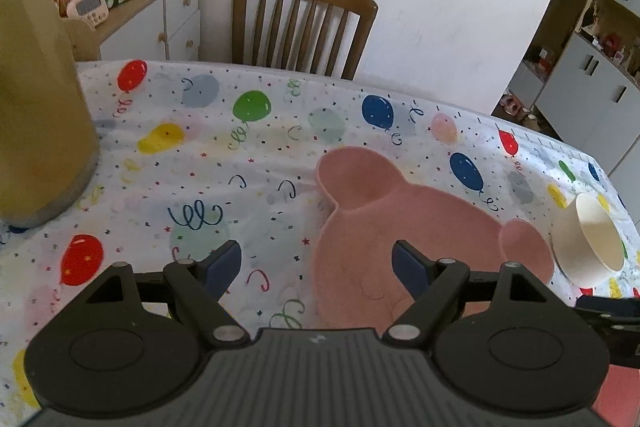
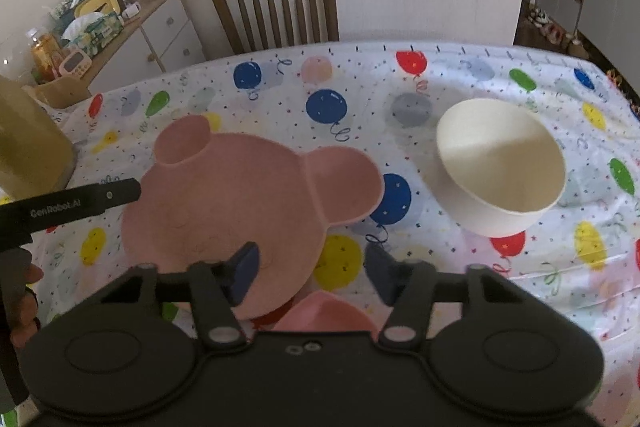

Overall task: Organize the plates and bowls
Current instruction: 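Close the left gripper on the bear plate rim while the right gripper grips it too, then lift and carry the pink bear plate with both grippers toward the white plates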

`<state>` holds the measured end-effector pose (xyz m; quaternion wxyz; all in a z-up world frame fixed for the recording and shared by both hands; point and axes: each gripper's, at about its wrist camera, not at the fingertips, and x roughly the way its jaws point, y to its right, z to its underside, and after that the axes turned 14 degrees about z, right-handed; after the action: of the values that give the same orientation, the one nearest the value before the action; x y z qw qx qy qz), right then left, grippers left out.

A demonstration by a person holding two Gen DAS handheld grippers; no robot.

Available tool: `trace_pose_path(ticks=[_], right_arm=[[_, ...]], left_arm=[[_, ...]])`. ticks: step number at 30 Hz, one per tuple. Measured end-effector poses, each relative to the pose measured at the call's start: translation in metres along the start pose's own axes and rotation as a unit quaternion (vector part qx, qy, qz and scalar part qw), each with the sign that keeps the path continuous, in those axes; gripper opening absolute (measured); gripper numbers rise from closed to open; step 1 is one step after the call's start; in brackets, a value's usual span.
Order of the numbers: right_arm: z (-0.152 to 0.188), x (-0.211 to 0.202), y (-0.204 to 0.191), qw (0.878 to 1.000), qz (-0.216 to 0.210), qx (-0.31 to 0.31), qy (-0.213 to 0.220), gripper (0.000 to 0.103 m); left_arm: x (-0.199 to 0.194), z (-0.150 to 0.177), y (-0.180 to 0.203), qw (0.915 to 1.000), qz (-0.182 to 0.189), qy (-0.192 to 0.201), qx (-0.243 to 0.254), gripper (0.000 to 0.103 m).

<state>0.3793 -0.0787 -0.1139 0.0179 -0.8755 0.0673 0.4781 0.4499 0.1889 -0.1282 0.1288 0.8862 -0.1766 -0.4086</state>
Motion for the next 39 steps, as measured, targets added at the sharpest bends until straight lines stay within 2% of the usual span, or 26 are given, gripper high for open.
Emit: trace_pose_path(ticks=[3,5,10,13,15,17,23,39], right_arm=[[-0.002,0.008,0.0,1.0,-0.001,0.003,-0.008,0.047],[-0.002,0.012,0.0,1.0,-0.009,0.01,-0.015,0.039],[-0.003,0.019,-0.001,0.999,-0.024,0.022,-0.027,0.03],[-0.004,0.02,-0.003,0.999,-0.028,0.02,-0.027,0.027],[-0.005,0.021,-0.004,0.999,-0.025,0.019,-0.027,0.026],[-0.005,0.023,-0.003,0.999,-0.021,0.02,-0.027,0.021],[-0.005,0.029,0.0,0.999,-0.014,0.019,-0.033,0.007],[-0.002,0.006,0.007,0.999,-0.031,-0.005,-0.008,0.006]], left_arm=[[0.008,-0.003,-0.004,0.9999,0.008,-0.007,-0.007,0.071],[0.012,-0.004,-0.009,0.9995,0.015,-0.015,-0.022,0.059],[0.017,-0.005,-0.015,0.9986,0.03,-0.021,-0.039,0.041],[0.018,-0.006,-0.016,0.9979,0.041,-0.026,-0.042,0.034],[0.019,-0.006,-0.016,0.9977,0.043,-0.028,-0.043,0.032],[0.02,-0.006,-0.016,0.9977,0.043,-0.032,-0.042,0.026],[0.022,-0.007,-0.014,0.998,0.039,-0.04,-0.029,0.019],[-0.009,-0.001,-0.001,0.9985,0.035,-0.04,-0.017,0.016]])
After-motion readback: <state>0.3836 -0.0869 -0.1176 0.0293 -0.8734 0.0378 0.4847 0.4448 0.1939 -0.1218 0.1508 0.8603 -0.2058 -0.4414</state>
